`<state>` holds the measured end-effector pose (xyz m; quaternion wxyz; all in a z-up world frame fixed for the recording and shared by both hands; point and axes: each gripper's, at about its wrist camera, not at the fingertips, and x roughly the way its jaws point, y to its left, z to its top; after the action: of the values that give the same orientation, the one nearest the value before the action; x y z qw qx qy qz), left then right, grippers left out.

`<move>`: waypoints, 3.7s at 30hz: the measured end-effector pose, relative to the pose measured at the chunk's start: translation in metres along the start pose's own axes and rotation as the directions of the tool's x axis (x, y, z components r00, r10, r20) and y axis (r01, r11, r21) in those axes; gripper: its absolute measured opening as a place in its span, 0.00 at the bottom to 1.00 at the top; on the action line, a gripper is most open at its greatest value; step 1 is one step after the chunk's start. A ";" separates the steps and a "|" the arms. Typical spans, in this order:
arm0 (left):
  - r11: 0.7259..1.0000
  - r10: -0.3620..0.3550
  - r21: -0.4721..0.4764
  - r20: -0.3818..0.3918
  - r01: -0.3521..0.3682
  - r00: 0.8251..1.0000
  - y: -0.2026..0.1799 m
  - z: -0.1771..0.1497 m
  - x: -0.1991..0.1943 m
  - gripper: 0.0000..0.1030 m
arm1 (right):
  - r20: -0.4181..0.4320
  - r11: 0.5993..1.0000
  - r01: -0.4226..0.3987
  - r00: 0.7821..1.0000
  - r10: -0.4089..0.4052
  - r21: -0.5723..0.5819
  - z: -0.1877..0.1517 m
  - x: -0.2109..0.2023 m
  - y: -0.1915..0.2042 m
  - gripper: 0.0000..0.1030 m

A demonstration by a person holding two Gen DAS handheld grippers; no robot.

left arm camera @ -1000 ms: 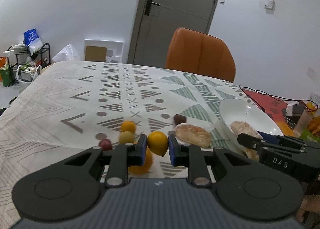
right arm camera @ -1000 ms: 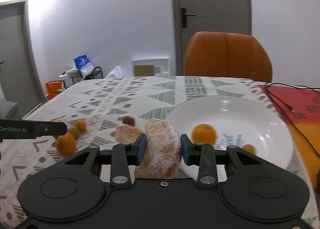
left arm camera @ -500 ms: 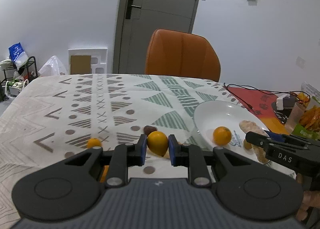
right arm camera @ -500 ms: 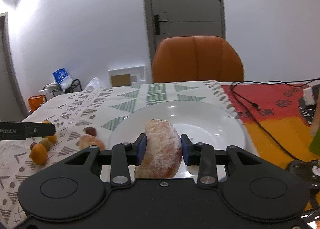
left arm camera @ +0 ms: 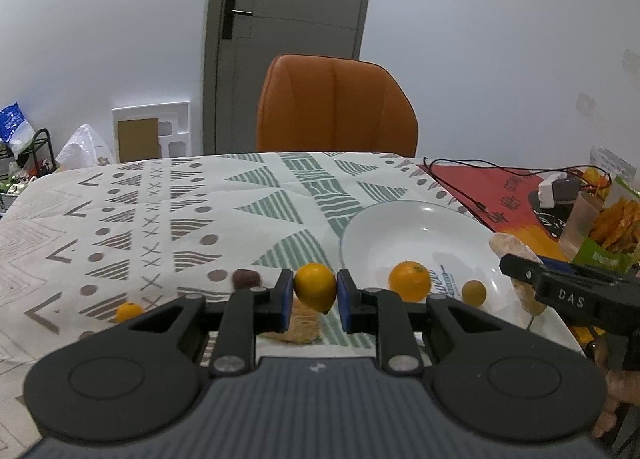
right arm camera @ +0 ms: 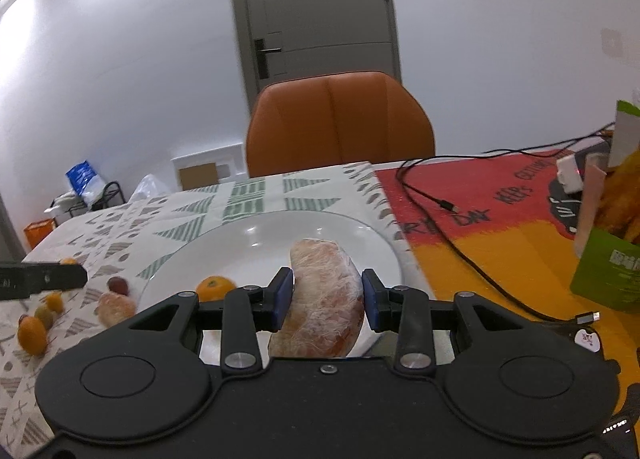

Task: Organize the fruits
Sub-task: 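Carry the pomelo segment with right tool while left tool carries the apricot toward the plate, then open right tool to set the pomelo in the plate while left tool releases the apricot there, then withdraw both open tools from the plate toward the remaining fruit, then close right tool on the orange while left tool moves onto the red apple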

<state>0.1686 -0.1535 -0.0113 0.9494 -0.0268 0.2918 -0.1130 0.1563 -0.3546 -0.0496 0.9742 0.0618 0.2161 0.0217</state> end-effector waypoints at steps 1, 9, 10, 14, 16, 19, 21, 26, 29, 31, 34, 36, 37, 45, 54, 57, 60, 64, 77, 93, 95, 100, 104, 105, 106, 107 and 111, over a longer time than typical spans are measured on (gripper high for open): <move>1.000 -0.002 0.005 -0.003 0.002 1.000 -0.003 0.001 0.002 0.21 | 0.003 1.000 0.002 1.000 -0.002 0.012 0.000 0.001 -0.002 0.40; 0.998 -0.020 0.053 -0.020 0.021 1.000 -0.025 0.004 0.016 0.21 | 0.003 0.998 -0.033 0.999 0.033 0.057 -0.009 -0.007 -0.009 0.50; 0.998 -0.022 0.058 -0.022 0.024 1.000 -0.028 0.005 0.018 0.21 | 0.003 0.997 -0.040 0.999 0.040 0.062 -0.010 -0.009 -0.010 0.50; 0.997 -0.030 0.069 -0.026 0.032 0.999 -0.038 0.007 0.024 0.21 | -0.002 0.995 -0.074 0.997 0.074 0.069 -0.013 -0.014 -0.009 0.51; 0.997 -0.034 0.075 -0.027 0.036 0.999 -0.042 0.008 0.026 0.21 | 0.002 0.994 -0.085 0.996 0.085 0.069 -0.013 -0.017 -0.008 0.52; 0.996 -0.031 0.077 -0.011 0.032 0.999 -0.047 0.010 0.026 0.23 | 0.001 0.993 -0.092 0.996 0.092 0.073 -0.014 -0.018 -0.008 0.54; 0.997 -0.023 0.077 -0.003 0.023 1.000 -0.049 0.011 0.024 0.28 | -0.004 0.993 -0.097 0.995 0.098 0.074 -0.015 -0.018 -0.008 0.54; 0.998 0.013 0.055 -0.017 -0.012 1.000 -0.039 0.010 0.019 0.41 | -0.006 0.992 -0.104 0.994 0.105 0.075 -0.016 -0.016 -0.004 0.59; 0.999 0.038 0.038 -0.019 -0.037 0.999 -0.029 0.007 0.014 0.53 | -0.006 0.990 -0.119 0.993 0.120 0.072 -0.016 -0.016 0.001 0.61; 0.998 0.051 0.027 -0.021 -0.050 0.998 -0.022 0.005 0.010 0.59 | -0.007 0.990 -0.126 0.992 0.126 0.066 -0.015 -0.016 0.006 0.62; 0.997 0.071 0.017 -0.011 -0.071 0.997 -0.012 0.004 0.002 0.68 | -0.006 0.989 -0.135 0.991 0.136 0.053 -0.015 -0.018 0.014 0.67; 0.996 0.085 0.008 0.002 -0.085 0.996 -0.006 0.003 -0.003 0.76 | -0.008 0.988 -0.145 0.989 0.146 0.043 -0.014 -0.019 0.018 0.69; 0.996 0.091 0.003 0.009 -0.091 0.996 -0.002 0.003 -0.006 0.77 | -0.009 0.988 -0.151 0.988 0.152 0.042 -0.013 -0.020 0.021 0.70; 0.989 0.146 -0.025 0.038 -0.145 0.989 0.021 0.001 -0.024 0.87 | -0.013 0.984 -0.178 0.984 0.178 0.026 -0.011 -0.023 0.040 0.87; 0.982 0.176 -0.086 0.049 -0.171 0.983 0.052 0.001 -0.043 0.89 | -0.027 0.974 -0.227 0.973 0.227 0.000 -0.008 -0.026 0.067 1.00; 0.976 0.194 -0.109 0.053 -0.187 0.980 0.064 0.001 -0.049 0.89 | -0.032 0.971 -0.237 0.971 0.236 -0.012 -0.008 -0.025 0.077 1.00; 0.970 0.212 -0.131 0.057 -0.204 0.976 0.077 -0.001 -0.054 0.89 | -0.041 0.968 -0.250 0.968 0.249 -0.022 -0.008 -0.024 0.086 1.00; 0.963 0.230 -0.157 0.049 -0.220 0.972 0.093 -0.005 -0.059 0.89 | -0.054 0.962 -0.270 0.962 0.268 -0.038 -0.009 -0.022 0.100 1.00; 0.936 0.270 -0.244 0.036 -0.253 0.962 0.137 -0.023 -0.076 0.89 | -0.099 0.940 -0.327 0.943 0.318 -0.100 -0.014 -0.016 0.147 1.00; 0.915 0.281 -0.304 0.007 -0.266 0.960 0.175 -0.049 -0.080 0.89 | -0.173 0.902 -0.402 0.911 0.375 -0.159 -0.022 -0.005 0.193 1.00; 0.907 0.287 -0.322 0.002 -0.271 0.958 0.180 -0.052 -0.082 0.89 | -0.186 0.894 -0.423 0.900 0.395 -0.150 -0.023 -0.003 0.198 1.00; 0.896 0.303 -0.341 -0.002 -0.286 0.953 0.189 -0.057 -0.085 0.89 | -0.210 0.874 -0.455 0.884 0.419 -0.169 -0.026 0.002 0.213 1.00; 0.887 0.311 -0.356 -0.008 -0.293 0.950 0.193 -0.061 -0.085 0.88 | -0.223 0.860 -0.479 0.870 0.439 -0.176 -0.029 0.006 0.222 1.00; 0.886 0.313 -0.357 -0.011 -0.296 0.950 0.194 -0.062 -0.085 0.88 | -0.224 0.856 -0.486 0.867 0.445 -0.177 -0.030 0.006 0.223 1.00; 0.886 0.314 -0.356 -0.013 -0.298 0.949 0.195 -0.063 -0.085 0.88 | -0.226 0.851 -0.493 0.863 0.452 -0.179 -0.031 0.007 0.226 1.00; 0.886 0.315 -0.355 -0.016 -0.299 0.949 0.195 -0.063 -0.085 0.88 | -0.229 0.847 -0.500 0.859 0.458 -0.181 -0.033 0.008 0.228 1.00; 0.886 0.309 -0.359 -0.015 -0.294 0.951 0.196 -0.065 -0.084 0.87 | -0.246 0.832 -0.518 0.848 0.470 -0.197 -0.037 0.011 0.238 1.00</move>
<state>0.1039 0.0573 -0.0417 0.9405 -0.1556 0.2878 0.0914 0.1467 -0.1139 -0.0564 0.9099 -0.0128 0.2786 0.3071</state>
